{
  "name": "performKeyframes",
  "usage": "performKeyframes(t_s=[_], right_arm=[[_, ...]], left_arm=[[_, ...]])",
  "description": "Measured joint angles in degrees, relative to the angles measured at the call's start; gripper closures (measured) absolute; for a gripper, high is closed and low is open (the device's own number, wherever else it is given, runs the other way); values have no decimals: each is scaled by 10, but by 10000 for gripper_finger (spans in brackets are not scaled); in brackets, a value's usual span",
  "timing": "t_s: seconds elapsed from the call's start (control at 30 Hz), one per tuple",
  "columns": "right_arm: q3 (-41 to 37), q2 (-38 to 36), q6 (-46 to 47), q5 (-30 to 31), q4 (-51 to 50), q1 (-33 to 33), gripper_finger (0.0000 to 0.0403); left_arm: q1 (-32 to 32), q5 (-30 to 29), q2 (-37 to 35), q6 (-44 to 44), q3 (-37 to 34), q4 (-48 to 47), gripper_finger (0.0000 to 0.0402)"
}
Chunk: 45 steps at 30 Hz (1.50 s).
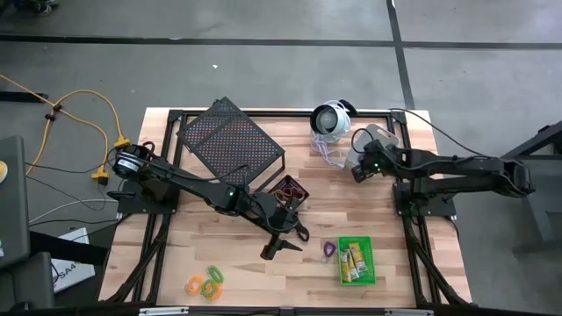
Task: Pick & Place Office Desk Supplies
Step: Put the black spring keychain into the white bin
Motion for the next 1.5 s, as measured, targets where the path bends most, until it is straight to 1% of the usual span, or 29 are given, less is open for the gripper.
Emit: performKeyframes(t_s=[0.1, 0.2, 0.37, 0.53, 0.67, 1.07, 1.3, 1.5], right_arm=[[1, -29, -33, -23, 46, 0, 323], [1, -45, -48, -48, 70, 1, 323], [1, -41, -48, -76, 71, 11, 324], [1, -21, -65, -99, 79, 40, 324], [1, 7, -78, -119, 115, 78, 324], [0, 139, -78, -118, 278, 214, 324], [0, 205, -73, -116, 349, 259, 324], [0, 235, -73, -118, 387, 285, 324]], left_arm=[[0, 0, 0, 0, 0, 0, 179], [0, 0, 0, 0, 0, 0, 179], [0, 0, 0, 0, 0, 0, 179], [0, 0, 0, 0, 0, 0, 179], [0, 0, 0, 0, 0, 0, 179], [0, 0, 0, 0, 0, 0, 179], [0, 0, 0, 0, 0, 0, 179], [0, 0, 0, 0, 0, 0, 179]])
